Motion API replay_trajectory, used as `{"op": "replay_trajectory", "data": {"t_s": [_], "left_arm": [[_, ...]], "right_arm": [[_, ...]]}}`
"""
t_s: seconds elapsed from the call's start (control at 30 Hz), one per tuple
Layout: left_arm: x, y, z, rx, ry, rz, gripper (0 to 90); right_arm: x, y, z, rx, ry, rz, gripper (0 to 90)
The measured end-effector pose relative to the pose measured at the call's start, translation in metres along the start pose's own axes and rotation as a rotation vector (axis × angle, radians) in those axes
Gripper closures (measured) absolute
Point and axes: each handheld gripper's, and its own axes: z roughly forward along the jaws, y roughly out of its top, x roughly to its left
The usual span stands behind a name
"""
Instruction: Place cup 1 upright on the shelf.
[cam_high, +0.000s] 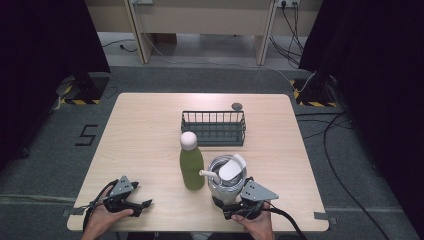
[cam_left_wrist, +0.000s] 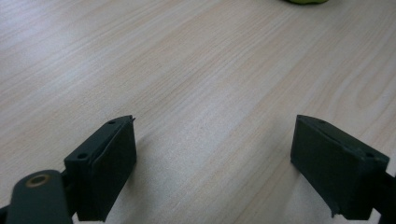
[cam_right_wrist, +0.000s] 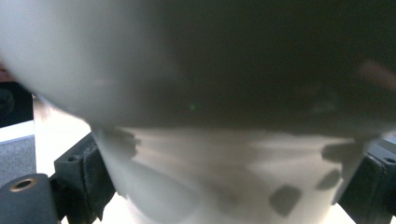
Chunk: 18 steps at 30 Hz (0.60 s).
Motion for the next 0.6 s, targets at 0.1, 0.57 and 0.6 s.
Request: {"op": "replay_trajectory", "data": {"t_s": [0.1, 0.57, 0.6], "left_arm": [[0.0000, 0.0000, 0.0000, -0.001, 0.000, -0.001, 13.5], [0.0000, 0.0001, 0.0000, 0.000, 0.000, -0.001, 13.5], [0.0000, 0.0001, 0.0000, 0.000, 0.000, -0.001, 13.5]], "right_arm": [[-0.0005, 0.0001, 0.0005, -0.008, 0.006, 0.000, 9.7], [-0.0016, 0.0040, 0.0037, -0.008, -0.019, -0.010, 10.8], [-0.0023, 0.0046, 0.0044, -0.009, -0.022, -0.016, 10.8]]}}
